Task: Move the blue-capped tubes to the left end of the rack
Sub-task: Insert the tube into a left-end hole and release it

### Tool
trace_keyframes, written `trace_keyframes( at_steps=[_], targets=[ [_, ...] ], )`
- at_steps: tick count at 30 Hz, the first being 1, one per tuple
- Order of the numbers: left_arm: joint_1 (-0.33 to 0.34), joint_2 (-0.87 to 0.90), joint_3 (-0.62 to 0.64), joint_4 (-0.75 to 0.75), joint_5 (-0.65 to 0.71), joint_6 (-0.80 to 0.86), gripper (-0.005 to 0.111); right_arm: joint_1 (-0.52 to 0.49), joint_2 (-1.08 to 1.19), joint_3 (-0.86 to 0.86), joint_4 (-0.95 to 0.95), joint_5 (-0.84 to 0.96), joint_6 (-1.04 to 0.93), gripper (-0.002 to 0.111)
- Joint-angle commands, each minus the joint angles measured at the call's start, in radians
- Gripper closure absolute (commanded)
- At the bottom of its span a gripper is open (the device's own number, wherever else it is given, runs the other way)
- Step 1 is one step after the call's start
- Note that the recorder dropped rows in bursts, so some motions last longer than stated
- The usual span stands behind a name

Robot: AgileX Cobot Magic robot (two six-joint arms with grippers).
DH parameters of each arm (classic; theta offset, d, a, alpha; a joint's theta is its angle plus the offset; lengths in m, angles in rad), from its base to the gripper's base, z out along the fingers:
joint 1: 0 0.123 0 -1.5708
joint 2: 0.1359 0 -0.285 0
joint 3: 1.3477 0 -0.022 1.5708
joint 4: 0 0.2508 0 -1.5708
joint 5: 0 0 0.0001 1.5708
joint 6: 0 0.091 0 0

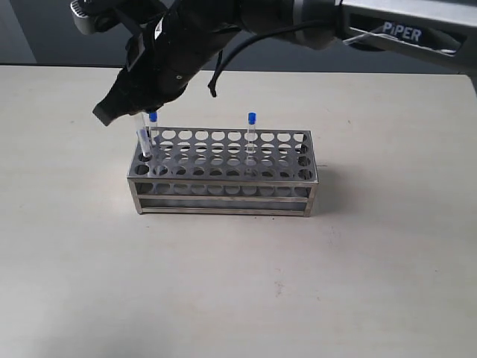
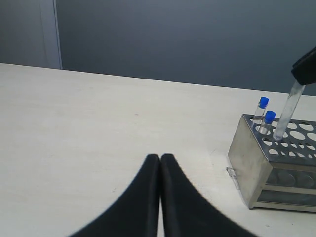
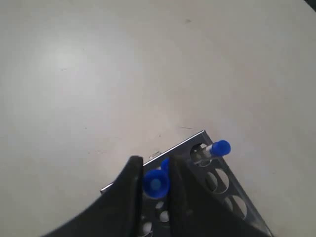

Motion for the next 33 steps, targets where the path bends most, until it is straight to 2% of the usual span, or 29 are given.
trace_keyframes(
  at_steps=[1, 25, 27, 31, 33],
  targets=[
    [-0.011, -0.005, -0.003, 0.001, 0.001, 0.000, 0.106, 0.001, 0.029, -0.006, 0.003, -0.015, -0.012, 0.108],
    [-0.011, -0.005, -0.003, 0.001, 0.001, 0.000, 0.106, 0.001, 0.135, -0.006, 0.027, 0.017, -0.012, 0.108],
    [-0.011, -0.005, -0.003, 0.001, 0.001, 0.000, 0.106, 0.001, 0.135, -0.006, 0.027, 0.039, -0.012, 0.101],
    [-0.011, -0.005, -0.003, 0.001, 0.001, 0.000, 0.106, 0.001, 0.135, -0.006, 0.027, 0.087, 0.021, 0.072],
    [-0.011, -0.005, -0.003, 0.001, 0.001, 0.000, 0.106, 0.001, 0.131, -0.006, 0.027, 0.109, 0.047, 0.063]
  ],
)
